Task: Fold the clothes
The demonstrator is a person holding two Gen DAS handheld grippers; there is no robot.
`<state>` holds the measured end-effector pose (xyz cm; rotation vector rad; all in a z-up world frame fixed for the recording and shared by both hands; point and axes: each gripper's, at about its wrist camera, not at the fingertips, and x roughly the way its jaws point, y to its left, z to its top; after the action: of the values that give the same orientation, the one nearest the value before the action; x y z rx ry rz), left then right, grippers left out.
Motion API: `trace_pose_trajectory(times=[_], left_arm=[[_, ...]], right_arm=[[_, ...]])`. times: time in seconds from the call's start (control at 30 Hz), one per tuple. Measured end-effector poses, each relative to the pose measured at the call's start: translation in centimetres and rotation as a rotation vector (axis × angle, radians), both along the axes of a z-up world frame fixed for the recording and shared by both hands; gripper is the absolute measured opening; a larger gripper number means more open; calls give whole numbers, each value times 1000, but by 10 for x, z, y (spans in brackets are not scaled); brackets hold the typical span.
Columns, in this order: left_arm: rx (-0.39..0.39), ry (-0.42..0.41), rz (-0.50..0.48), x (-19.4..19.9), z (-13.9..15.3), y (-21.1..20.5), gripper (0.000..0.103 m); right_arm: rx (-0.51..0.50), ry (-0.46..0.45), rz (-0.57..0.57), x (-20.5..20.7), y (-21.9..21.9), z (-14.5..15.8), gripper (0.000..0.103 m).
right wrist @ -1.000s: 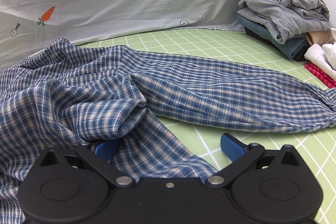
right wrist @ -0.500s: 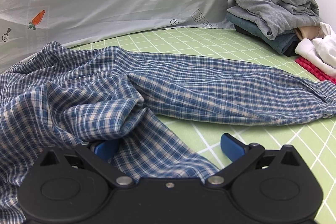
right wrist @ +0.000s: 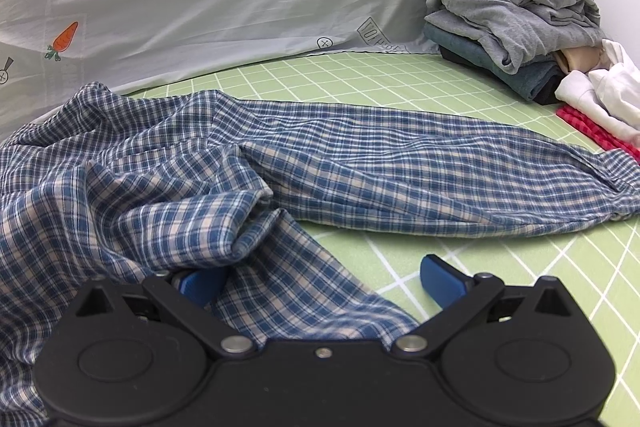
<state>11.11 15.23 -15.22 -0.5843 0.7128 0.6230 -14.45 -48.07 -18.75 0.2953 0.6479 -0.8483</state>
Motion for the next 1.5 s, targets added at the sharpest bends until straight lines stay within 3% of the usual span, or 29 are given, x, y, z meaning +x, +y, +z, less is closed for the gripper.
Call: trace_pose_trajectory(times=[0.13, 0.3, 0.37, 0.43, 0.5, 0.57, 0.7, 0.8, 0.93, 1.07, 1.2, 1.27, 1.3, 1.33, 1.37, 1.4, 1.5], left_arm=[[50, 37, -4, 3, 7, -3, 8], [98, -5, -101, -2, 31, -27, 28], [124, -32, -136, -6, 43, -38, 31], [161, -69, -196, -9, 58, -58, 38], [201, -87, -292, -5, 70, -79, 41], [225, -92, -414, 5, 78, -107, 42], [198, -75, -651, 35, 78, -175, 44], [136, -73, -844, 56, 70, -234, 44], [52, -74, -1019, 82, 56, -307, 44], [-19, -78, -1184, 108, 42, -377, 44], [-11, -45, -1315, 136, 25, -442, 44], [-7, -41, -1331, 148, 21, -455, 42], [-5, -41, -1335, 154, 19, -460, 42], [-3, -41, -1339, 159, 18, -465, 42], [-1, -41, -1343, 165, 16, -469, 35], [1, -41, -1347, 171, 14, -474, 21], [7, -41, -1358, 188, 10, -488, 8]], right_arm=[[0, -1, 1, 0, -1, 0, 103], [20, 4, 4, 0, -6, 3, 103], [46, 55, 32, 8, -9, 11, 103], [-36, 57, 53, 13, -2, 28, 103], [-123, 16, 124, 20, 6, 53, 103], [-147, -8, 200, 35, 7, 69, 103], [-89, -57, 284, 80, 2, 74, 103], [-44, -113, 328, 119, -1, 73, 103], [27, -175, 388, 176, -4, 71, 101], [111, -157, 467, 233, -4, 65, 87], [193, -70, 561, 280, -8, 48, 56], [237, -18, 591, 298, -12, 37, 51], [254, -4, 600, 303, -14, 33, 42], [270, -5, 612, 307, -17, 29, 25], [286, -6, 625, 311, -20, 26, 17], [290, -21, 628, 313, -24, 25, 12], [292, -53, 652, 327, -36, 23, 8]])
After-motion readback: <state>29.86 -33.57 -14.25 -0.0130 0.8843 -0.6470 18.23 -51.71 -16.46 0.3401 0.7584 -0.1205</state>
